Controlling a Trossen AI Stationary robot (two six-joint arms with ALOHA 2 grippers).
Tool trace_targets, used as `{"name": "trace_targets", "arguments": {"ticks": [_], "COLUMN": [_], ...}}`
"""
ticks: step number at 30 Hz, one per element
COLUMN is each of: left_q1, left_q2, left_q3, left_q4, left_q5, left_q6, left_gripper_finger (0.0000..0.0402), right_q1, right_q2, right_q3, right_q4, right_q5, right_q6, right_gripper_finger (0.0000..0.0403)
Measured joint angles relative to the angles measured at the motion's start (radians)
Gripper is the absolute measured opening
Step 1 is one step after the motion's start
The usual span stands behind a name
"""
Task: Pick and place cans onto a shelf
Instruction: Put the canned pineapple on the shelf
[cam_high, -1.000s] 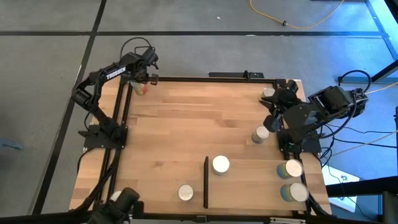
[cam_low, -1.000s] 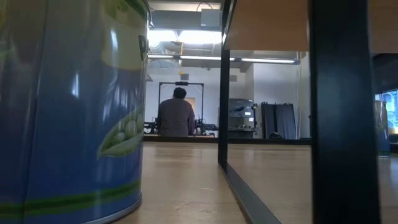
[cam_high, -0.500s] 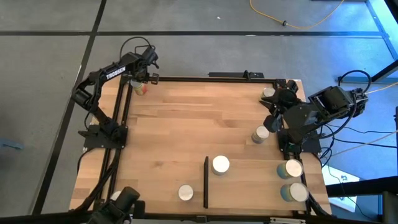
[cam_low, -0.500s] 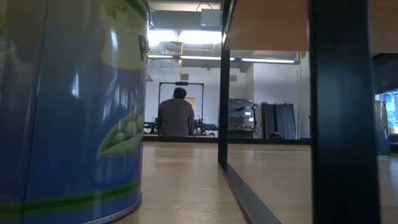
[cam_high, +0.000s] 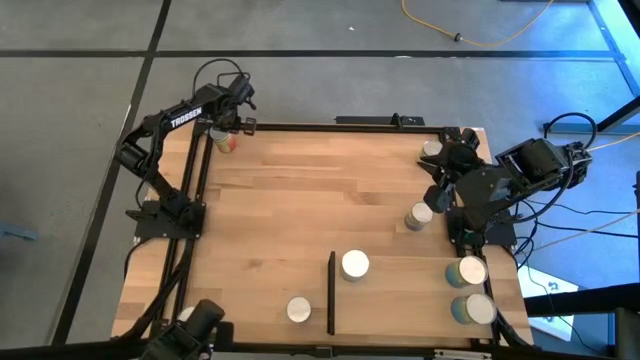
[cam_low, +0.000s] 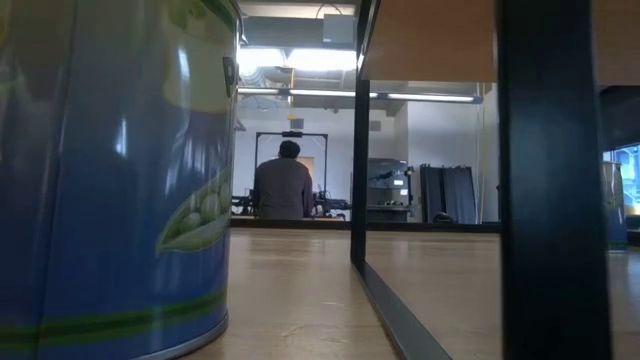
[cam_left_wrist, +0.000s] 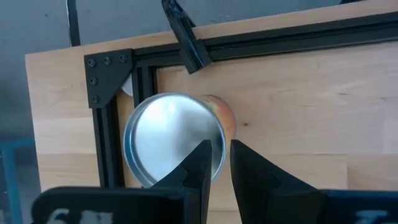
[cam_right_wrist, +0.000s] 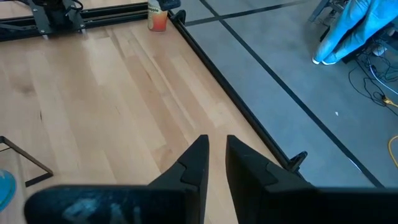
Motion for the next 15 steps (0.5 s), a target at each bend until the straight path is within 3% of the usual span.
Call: {"name": "trace_targets", "arguments": {"ticks": [8,15], "left_q1": [0.0,-0.004], "left_q2": [0.037,0.067], "left_q3": [0.001,0.005], "left_q4": [0.005,0.007], "left_q5": [0.041,0.009], "left_q6": [0.002,0.005], "left_gripper_finger": [0.0053,0.0053], "right_q1": [0.0,0.0], "right_q2": [0.0,0.0], "right_q3": [0.0,0.0], "right_q4": [0.0,0.001], "right_q5": [0.0,0.0], "right_q6": [-0.002,0.001], "right_gripper_finger": [0.0057,0.0057]}}
